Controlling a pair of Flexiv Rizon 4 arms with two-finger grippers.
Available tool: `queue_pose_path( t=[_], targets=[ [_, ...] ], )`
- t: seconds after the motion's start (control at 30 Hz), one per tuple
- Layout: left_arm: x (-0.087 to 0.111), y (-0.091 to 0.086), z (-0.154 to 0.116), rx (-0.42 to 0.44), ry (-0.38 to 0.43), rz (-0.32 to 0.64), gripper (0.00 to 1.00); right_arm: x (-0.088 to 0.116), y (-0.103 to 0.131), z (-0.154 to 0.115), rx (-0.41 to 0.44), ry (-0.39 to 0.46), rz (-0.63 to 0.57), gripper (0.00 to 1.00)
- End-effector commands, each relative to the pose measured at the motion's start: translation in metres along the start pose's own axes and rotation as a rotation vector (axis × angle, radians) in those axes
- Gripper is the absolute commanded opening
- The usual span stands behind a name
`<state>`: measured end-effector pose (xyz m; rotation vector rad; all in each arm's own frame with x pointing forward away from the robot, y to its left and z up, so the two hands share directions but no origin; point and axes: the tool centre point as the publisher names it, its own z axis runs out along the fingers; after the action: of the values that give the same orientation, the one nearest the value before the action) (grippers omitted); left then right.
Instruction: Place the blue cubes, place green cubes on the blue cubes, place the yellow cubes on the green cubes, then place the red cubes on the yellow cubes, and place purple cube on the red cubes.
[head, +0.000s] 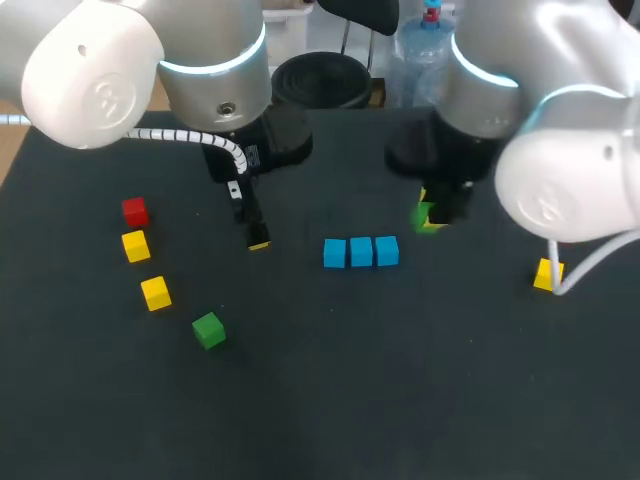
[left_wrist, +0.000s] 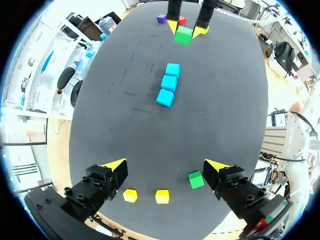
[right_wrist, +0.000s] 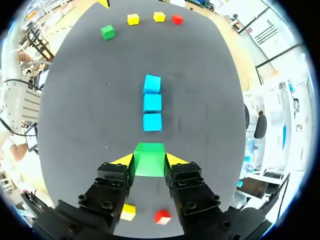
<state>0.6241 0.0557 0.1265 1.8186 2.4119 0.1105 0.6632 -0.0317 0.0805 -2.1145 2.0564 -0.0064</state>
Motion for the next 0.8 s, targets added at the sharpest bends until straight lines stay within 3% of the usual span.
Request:
queue_pose_path(
  t=[0.03, 0.8],
  targets=[
    [0.0, 0.0, 0.0, -0.001, 0.0, -0.001, 1.0, -0.008, -0.008, 0.011, -0.024, -0.007, -0.01, 0.0],
    [0.0, 0.0, 0.0, -0.001, 0.0, -0.001, 1.0, -0.05, -0.009, 0.02, -0.041, 0.017, -0.066, 0.0]
  ],
)
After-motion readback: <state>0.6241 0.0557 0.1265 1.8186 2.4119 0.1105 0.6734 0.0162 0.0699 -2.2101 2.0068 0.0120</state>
